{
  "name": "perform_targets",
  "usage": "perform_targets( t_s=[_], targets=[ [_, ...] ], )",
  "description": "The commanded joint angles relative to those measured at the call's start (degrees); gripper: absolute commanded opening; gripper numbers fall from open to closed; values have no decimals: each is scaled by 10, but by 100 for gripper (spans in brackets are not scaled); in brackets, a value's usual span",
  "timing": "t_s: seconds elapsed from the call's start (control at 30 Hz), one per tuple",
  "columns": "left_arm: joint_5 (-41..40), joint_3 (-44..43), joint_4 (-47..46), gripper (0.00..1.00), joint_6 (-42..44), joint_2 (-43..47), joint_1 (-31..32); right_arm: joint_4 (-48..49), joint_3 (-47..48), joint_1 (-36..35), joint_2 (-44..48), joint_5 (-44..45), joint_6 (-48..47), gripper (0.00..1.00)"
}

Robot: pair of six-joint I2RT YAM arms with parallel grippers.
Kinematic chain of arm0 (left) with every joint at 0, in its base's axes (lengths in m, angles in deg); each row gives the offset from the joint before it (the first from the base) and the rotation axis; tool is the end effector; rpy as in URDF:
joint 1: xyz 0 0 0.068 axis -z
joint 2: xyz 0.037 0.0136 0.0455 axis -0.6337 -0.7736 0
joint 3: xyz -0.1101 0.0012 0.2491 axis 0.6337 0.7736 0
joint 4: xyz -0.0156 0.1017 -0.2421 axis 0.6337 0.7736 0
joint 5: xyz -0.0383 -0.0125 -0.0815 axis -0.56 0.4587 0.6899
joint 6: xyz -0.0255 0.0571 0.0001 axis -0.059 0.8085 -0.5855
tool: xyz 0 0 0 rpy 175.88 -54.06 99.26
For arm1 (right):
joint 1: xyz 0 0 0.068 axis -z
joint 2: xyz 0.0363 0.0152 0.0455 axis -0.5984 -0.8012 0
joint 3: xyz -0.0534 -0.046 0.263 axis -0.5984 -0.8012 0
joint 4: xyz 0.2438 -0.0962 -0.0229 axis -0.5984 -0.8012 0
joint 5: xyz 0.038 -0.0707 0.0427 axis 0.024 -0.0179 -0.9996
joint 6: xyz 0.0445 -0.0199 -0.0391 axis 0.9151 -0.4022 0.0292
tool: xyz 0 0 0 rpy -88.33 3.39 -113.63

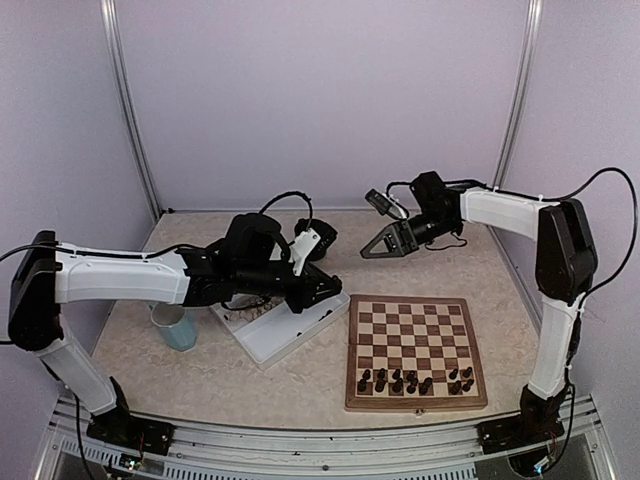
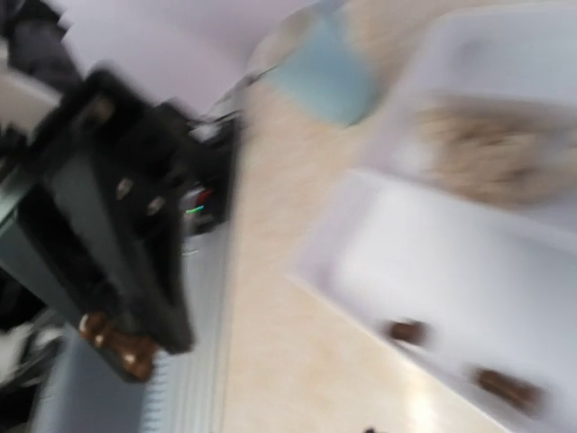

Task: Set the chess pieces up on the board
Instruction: Pass from the right arm to the left, then place the pawn on the chessboard.

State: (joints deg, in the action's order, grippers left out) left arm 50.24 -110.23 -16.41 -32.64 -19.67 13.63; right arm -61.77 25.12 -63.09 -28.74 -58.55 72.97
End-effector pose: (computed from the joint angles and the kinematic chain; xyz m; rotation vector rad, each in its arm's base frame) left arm 0.2155 -0.3049 0.2489 1.0319 1.8690 -0.8591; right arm 0.3595 0.2283 0.2328 -1.1487 2.0415 1.7160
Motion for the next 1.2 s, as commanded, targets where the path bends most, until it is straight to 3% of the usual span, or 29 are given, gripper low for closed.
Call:
perform_targets(
  t_s=[0.0, 0.33, 0.73, 1.0, 1.17],
  targets=[
    [39, -50, -4, 15, 28, -64, 19, -35, -37, 56, 78, 79, -66, 35],
    [61, -136, 36, 16, 59, -205, 62, -31, -120, 94, 180, 145, -110, 36],
    [64, -182, 94, 17, 76, -287, 75, -20, -184, 94, 242, 187, -128, 36],
    [38, -196, 125, 31, 90, -307, 76, -18, -189, 94, 245, 192, -128, 36],
    [31, -196, 133, 35, 95, -302, 76, -18, -192, 94, 246, 196, -131, 37]
  ],
)
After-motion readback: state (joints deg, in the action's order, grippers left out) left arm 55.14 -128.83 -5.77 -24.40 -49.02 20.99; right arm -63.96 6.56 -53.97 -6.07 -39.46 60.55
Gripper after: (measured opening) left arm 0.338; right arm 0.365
